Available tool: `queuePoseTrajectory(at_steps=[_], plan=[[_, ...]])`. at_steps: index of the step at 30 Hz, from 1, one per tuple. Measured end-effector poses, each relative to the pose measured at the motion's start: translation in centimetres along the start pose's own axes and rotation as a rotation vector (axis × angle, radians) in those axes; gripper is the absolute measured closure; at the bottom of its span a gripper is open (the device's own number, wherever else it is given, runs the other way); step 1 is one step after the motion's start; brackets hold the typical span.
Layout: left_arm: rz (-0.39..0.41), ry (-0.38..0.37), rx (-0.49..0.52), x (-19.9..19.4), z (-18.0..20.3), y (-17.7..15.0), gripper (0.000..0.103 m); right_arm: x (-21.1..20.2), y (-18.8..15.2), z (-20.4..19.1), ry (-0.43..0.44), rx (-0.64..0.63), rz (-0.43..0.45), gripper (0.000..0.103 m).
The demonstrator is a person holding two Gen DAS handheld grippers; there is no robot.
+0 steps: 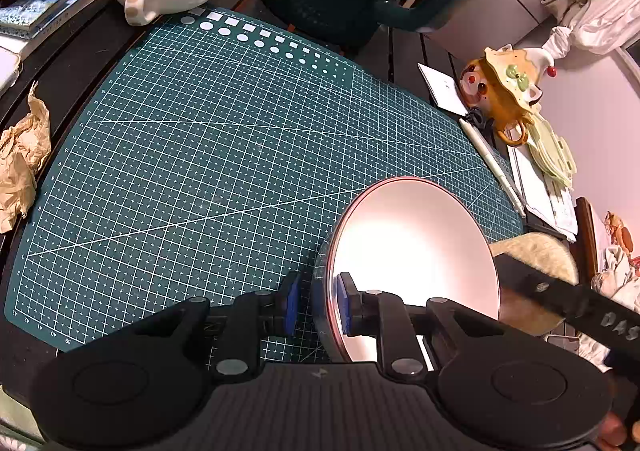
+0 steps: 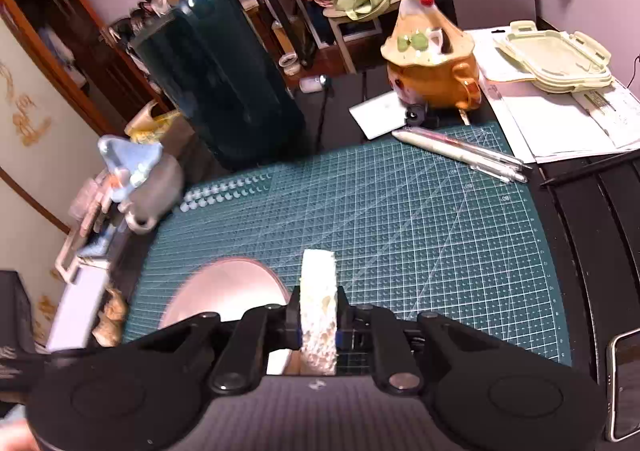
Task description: Clean bowl
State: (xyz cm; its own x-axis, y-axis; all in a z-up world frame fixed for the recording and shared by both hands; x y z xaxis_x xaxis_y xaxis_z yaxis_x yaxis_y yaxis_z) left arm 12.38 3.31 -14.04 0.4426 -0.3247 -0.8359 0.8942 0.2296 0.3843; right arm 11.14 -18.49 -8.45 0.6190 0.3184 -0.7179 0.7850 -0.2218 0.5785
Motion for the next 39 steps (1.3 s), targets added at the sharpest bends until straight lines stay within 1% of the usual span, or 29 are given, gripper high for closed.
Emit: queuePoseTrajectory(at_steps=[2,3,5,7,10,12,14,16,18,20,21,24,28,30,32,34,35,36,39], plan=[[0.000,0.000,-0.001,0.0,0.0,0.0,0.084,-0.5,0.2,0.0,0.011,0.003,0.017,0.091],[0.000,0.000,0.000,0.0,0.1,0.0,0.084,-1.6,0.8,-0.2,0.032,0.010,0.050,0.091],[-0.003,-0.005,-0.003,0.1,-0.1,-0.1,0.084,-2.1,1.2,-0.3,0.047,0.009,0.072,0.091],[-0.003,-0.003,-0.003,0.1,-0.1,-0.1,0.084,-2.2,1.4,-0.1,0.052,0.017,0.069,0.091],[-0.002,-0.002,-0.003,0.1,0.0,-0.1,0.084,-0.8,0.7,0.6,0.047,0.058,0.010,0.091],[0.000,-0.006,-0.003,0.1,0.1,-0.1,0.085,-0.6,0.5,0.9,0.051,0.076,0.003,0.091],[0.002,-0.015,-0.003,0.1,0.2,0.0,0.090,-1.9,1.3,0.9,0.069,0.086,0.046,0.091],[0.002,-0.018,0.005,0.2,0.3,0.0,0.090,-2.7,1.7,0.8,0.078,0.086,0.082,0.091],[0.003,-0.019,0.008,0.2,0.4,0.1,0.090,-3.0,1.9,0.8,0.082,0.094,0.097,0.091],[0.008,-0.022,0.007,0.2,0.3,0.2,0.090,-2.2,1.5,1.0,0.081,0.106,0.070,0.091],[0.010,-0.023,0.007,0.3,0.3,0.3,0.090,-1.2,0.9,1.3,0.079,0.134,0.028,0.091],[0.023,-0.024,0.021,0.3,0.4,0.6,0.089,-0.7,0.6,1.9,0.087,0.176,0.008,0.091],[0.045,-0.022,0.070,0.5,0.8,1.1,0.087,-2.2,1.6,1.8,0.114,0.190,0.078,0.091],[0.044,-0.023,0.078,0.4,0.8,1.2,0.087,-1.7,1.4,1.7,0.113,0.189,0.066,0.091],[0.053,-0.023,0.077,0.1,0.9,1.4,0.087,-1.0,0.7,1.5,0.104,0.184,0.032,0.091],[0.070,-0.025,0.064,-0.7,0.8,1.8,0.086,-0.6,0.1,1.2,0.100,0.174,0.011,0.091],[0.072,-0.027,0.053,-1.0,0.6,1.9,0.081,-0.5,-0.1,1.1,0.098,0.170,0.002,0.091],[0.073,-0.029,0.042,-1.3,0.5,2.0,0.080,-0.8,-0.2,1.0,0.102,0.169,0.002,0.091],[0.053,-0.034,-0.006,-2.3,-0.2,0.9,0.078,-1.3,-0.6,0.6,0.117,0.170,0.006,0.091]])
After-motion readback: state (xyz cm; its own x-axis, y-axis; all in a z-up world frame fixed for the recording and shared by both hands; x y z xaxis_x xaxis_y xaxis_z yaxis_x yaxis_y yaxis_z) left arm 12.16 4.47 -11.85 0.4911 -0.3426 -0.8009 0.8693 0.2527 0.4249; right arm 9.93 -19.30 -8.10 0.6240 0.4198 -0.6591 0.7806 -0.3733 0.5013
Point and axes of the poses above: each gripper's, at about its wrist camera, not at the fingertips, and x roughly the way its jaws point, z to its right, y to its top, the point moved 4 cm from there along x, roughly the way its jaws point, and after that the axes turned 3 degrees about z, right-handed, at the moved point
